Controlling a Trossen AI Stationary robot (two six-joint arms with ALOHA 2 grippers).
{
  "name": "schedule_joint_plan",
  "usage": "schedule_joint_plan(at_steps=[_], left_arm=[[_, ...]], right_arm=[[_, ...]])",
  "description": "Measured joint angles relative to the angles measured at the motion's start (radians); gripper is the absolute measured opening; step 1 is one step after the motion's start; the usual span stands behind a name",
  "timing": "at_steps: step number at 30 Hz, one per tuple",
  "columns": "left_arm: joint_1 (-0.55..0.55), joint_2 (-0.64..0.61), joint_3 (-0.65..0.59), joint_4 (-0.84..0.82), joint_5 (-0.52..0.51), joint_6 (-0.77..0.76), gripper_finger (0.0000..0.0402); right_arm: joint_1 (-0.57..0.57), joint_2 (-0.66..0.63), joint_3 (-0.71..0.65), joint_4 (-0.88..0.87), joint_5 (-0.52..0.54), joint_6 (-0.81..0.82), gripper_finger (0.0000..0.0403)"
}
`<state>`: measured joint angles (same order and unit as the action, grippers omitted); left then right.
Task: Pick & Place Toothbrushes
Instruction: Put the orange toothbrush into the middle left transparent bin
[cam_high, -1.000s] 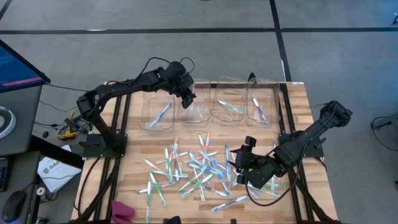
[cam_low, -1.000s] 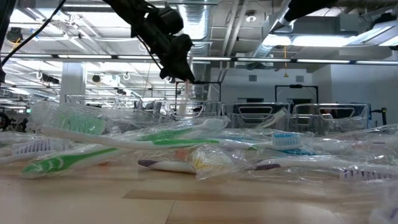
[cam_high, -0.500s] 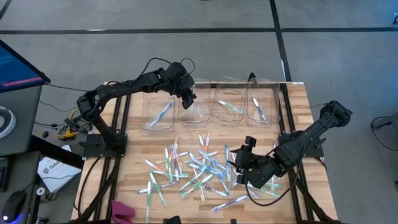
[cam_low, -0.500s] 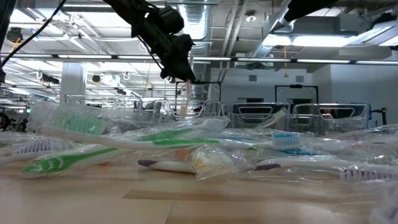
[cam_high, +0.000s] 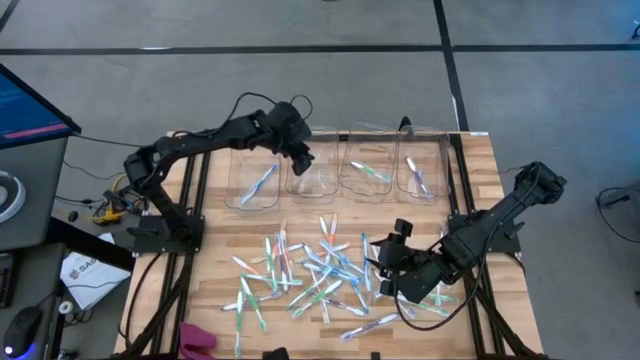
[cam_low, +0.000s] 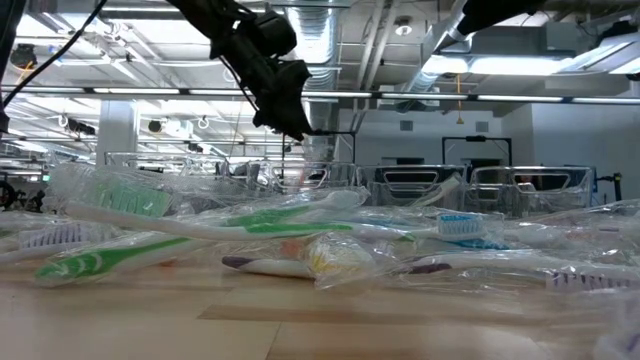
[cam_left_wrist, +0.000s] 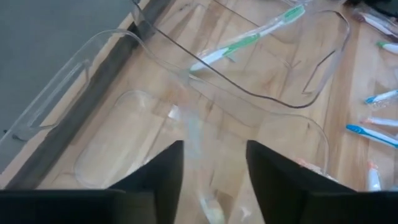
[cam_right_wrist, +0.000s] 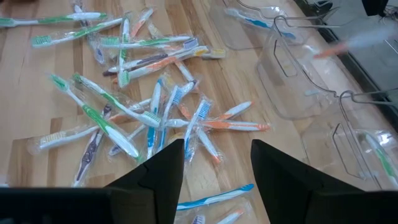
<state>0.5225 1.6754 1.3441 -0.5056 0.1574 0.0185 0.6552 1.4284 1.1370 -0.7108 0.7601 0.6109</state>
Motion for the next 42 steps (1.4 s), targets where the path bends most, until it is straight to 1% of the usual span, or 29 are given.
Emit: schedule_joint_plan(at_steps=[5, 10, 29, 31, 35, 37, 42], left_arm=[[-0.002, 0.001, 0.0, 0.0, -0.004, 0.0, 0.022], [-0.004, 0.001, 0.0, -0.001, -0.008, 0.0, 0.024], [-0.133, -0.006, 0.0, -0.008, 0.001, 0.002, 0.0237], [-0.145, -0.006, 0.0, -0.032, 0.001, 0.001, 0.0237], [-0.177, -0.006, 0.0, -0.132, 0.001, 0.0, 0.0233], [-0.197, -0.01, 0.0, -0.191, 0.001, 0.0, 0.0231], [-0.268, -0.046, 0.0, -0.335, 0.001, -0.001, 0.0231]], right_arm=[[0.0, 0.0, 0.0, -0.001, 0.0, -0.008, 0.0178], [0.0, 0.0, 0.0, -0.004, 0.0, -0.009, 0.0177], [-0.002, 0.0, 0.0, 0.009, 0.0, 0.027, 0.018], [-0.002, 0.0, 0.0, 0.008, -0.001, 0.038, 0.0181], [-0.002, 0.0, 0.0, 0.008, -0.021, 0.045, 0.0182], [-0.001, 0.0, 0.0, 0.008, -0.054, 0.045, 0.0181], [0.001, 0.0, 0.0, 0.008, -0.174, 0.048, 0.0175]])
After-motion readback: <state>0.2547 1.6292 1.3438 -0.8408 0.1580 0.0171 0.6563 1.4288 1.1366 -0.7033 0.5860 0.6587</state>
